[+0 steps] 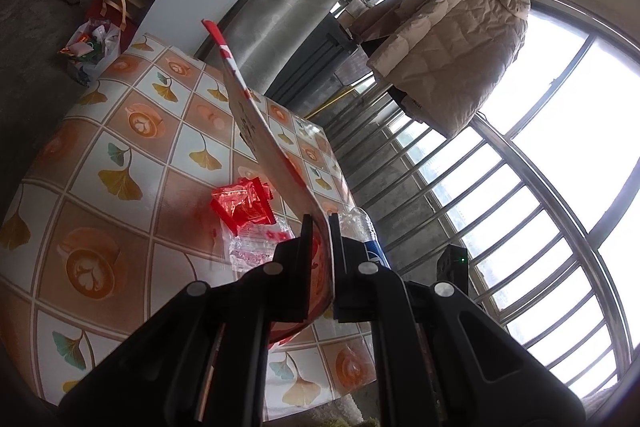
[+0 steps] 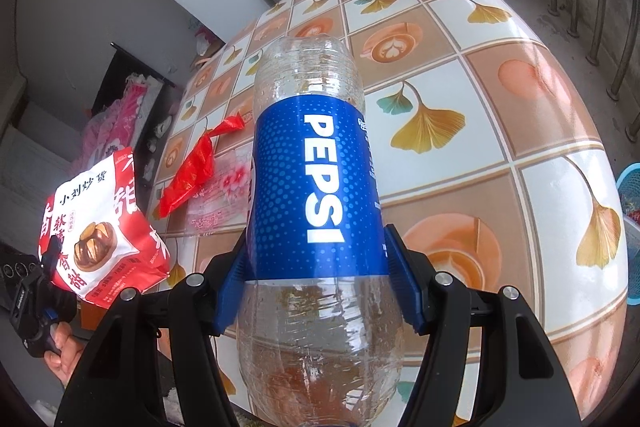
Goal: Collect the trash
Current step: 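Carry the Pepsi bottle with the right tool while the left tool carries the snack bag to the wastebasket, then open both tools over the blue wastebasket to drop bottle and snack bag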
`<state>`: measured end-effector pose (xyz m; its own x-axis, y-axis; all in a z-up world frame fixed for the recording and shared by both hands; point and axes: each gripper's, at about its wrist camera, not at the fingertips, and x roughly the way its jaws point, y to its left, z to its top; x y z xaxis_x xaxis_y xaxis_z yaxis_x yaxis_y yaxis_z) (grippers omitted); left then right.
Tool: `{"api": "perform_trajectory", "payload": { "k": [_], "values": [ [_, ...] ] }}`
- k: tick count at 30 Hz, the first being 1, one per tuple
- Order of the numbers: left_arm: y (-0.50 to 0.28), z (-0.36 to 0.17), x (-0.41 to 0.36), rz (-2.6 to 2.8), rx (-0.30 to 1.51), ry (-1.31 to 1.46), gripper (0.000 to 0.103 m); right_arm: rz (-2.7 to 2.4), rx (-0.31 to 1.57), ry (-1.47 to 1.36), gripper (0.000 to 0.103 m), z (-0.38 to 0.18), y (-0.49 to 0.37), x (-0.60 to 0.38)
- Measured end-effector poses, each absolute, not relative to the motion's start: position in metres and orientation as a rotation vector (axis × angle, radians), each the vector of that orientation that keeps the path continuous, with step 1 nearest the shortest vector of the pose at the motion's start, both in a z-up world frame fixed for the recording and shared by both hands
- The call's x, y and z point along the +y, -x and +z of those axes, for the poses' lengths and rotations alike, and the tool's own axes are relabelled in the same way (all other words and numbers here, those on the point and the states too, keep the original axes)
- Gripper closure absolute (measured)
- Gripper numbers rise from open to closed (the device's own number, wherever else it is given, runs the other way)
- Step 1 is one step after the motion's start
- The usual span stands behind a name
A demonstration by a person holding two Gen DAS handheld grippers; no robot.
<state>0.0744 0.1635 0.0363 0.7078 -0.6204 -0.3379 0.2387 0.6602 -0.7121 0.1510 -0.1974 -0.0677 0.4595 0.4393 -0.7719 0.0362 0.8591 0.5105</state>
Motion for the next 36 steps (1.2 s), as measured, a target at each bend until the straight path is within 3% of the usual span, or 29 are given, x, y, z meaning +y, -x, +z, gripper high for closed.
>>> {"api": "perform_trajectory", "payload": {
  "k": [20, 36],
  "values": [
    [-0.099, 0.038, 0.092, -0.636, 0.708, 0.62, 0.097, 0.201, 1.036, -0.628, 0.041, -0.081, -0.128, -0.261],
    [-0.141, 0.064, -0.069, -0.961, 0.801, 0.378, 0.097, -0.105, 0.823, -0.796, 0.041, -0.048, -0.03, -0.382]
  ]
}}
